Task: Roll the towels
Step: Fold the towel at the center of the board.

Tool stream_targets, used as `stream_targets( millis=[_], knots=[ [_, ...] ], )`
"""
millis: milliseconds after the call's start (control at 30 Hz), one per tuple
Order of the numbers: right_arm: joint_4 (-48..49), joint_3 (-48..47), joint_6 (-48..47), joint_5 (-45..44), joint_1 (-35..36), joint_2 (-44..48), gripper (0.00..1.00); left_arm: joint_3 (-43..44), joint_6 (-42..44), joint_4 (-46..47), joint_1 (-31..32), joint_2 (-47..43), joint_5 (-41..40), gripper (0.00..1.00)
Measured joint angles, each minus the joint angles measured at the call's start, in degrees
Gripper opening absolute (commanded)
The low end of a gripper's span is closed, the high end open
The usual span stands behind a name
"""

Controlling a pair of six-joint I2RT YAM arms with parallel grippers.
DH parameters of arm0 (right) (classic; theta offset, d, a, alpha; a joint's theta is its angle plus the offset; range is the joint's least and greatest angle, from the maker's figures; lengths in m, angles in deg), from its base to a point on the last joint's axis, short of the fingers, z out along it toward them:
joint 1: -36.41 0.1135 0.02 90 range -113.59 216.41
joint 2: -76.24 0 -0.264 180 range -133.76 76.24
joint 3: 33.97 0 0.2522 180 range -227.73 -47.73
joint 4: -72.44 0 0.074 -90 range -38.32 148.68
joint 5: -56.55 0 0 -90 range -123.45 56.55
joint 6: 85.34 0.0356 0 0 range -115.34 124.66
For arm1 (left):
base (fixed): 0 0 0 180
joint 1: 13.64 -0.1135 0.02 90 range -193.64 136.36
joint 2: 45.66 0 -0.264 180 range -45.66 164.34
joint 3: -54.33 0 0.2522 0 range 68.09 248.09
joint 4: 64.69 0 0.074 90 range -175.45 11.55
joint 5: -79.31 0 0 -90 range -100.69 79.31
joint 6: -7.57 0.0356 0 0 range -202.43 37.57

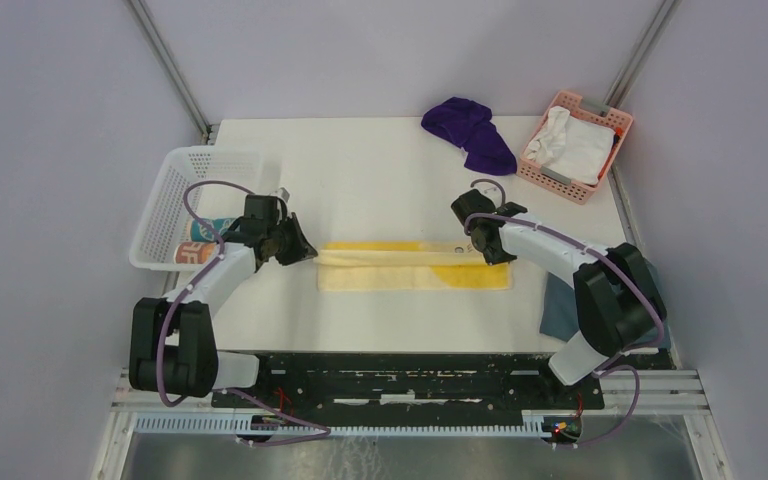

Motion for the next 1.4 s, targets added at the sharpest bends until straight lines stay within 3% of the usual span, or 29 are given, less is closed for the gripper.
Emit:
stream_targets(
  millis=[533, 767, 900, 1000, 1067, 1167, 1400],
  knots=[
    [-3.0, 0.0, 1.9, 0.0, -0.3, -0.3, 0.02, -4.3, -4.2, -1.6, 2.5, -3.1, -0.7, 0.03],
    [-5.4, 0.0, 4.4, 2.3, -0.6, -0.1, 0.19, -8.7, -7.1, -0.7, 2.6, -6.6, -1.0, 0.03],
    [-6.5, 0.4, 5.7, 3.2, -1.0, -0.1, 0.37, -12.1, -9.0, -0.7, 2.7, -6.9, -0.5, 0.20],
    [-7.8, 1.4, 6.7, 4.0, -1.3, 0.4, 0.43, -14.0, -10.5, -1.5, 2.7, -8.9, -0.5, 0.30],
    [-8.9, 2.3, 7.4, 5.1, -1.5, 2.2, 0.47, -14.4, -11.3, -2.4, 2.7, -11.9, -0.5, 0.35],
    [-10.3, 3.7, 8.7, 8.2, -1.5, 8.0, 0.57, -14.4, -13.0, -3.8, 2.7, -18.1, -0.5, 0.51],
    [-11.8, 7.0, 11.3, 12.5, -1.5, 23.5, 0.66, -14.4, -16.5, -10.0, 2.7, -29.9, -0.5, 0.53]
  ],
)
